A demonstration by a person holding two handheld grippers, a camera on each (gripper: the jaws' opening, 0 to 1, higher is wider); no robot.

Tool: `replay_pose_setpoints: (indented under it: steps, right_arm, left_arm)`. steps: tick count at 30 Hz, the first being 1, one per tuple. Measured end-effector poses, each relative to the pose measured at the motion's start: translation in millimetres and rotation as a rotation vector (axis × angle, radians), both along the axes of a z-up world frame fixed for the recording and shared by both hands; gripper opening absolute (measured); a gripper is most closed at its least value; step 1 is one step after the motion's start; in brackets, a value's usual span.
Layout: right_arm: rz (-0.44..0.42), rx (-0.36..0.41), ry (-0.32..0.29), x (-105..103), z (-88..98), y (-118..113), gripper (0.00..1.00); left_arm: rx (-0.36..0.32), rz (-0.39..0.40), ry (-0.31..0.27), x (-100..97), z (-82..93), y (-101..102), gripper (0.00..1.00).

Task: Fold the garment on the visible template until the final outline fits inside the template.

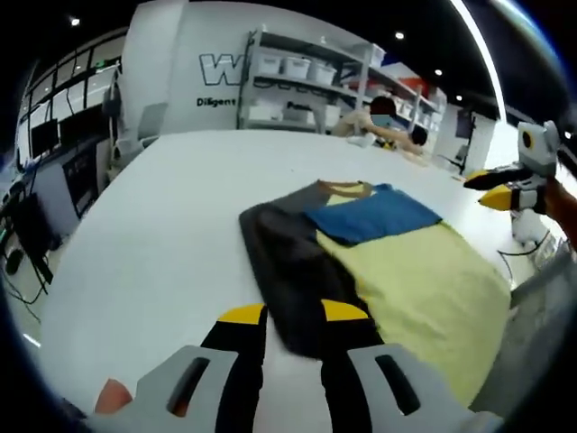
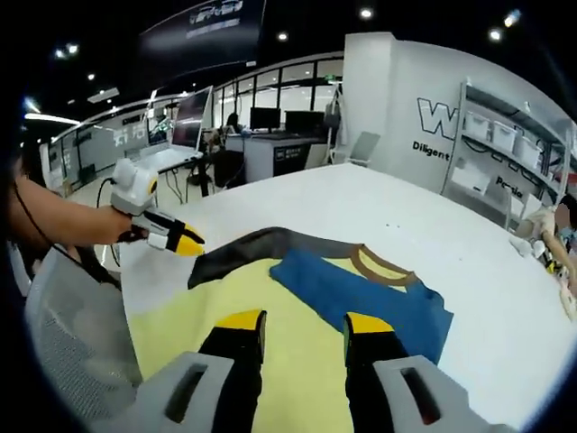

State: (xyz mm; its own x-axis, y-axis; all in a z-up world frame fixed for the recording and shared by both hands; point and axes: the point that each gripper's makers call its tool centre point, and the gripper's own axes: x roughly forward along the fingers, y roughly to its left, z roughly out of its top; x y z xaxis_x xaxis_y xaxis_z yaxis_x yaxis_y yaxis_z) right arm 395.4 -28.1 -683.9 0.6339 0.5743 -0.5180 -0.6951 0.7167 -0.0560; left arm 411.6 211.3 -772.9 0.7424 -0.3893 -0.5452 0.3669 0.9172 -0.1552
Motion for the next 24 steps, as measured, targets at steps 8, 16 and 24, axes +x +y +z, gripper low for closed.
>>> replay_pose_setpoints:
  steps: [8, 16, 24]
  right_arm:
    - [0.009, 0.007, -0.016, -17.5, 5.7, 1.5, 0.31]
    - [0.022, 0.006, -0.045, -18.9, 16.8, 5.6, 0.31]
    - [0.04, 0.011, -0.063, -7.6, 23.9, 18.0, 0.3]
  left_arm:
    - [0.008, 0.007, 0.04, -12.2, -11.5, -9.0, 0.21]
    - [0.021, 0.019, 0.065, -7.6, -20.7, -3.8, 0.19]
    - [0.046, 0.061, 0.043, -2.8, -18.8, 6.1, 0.23]
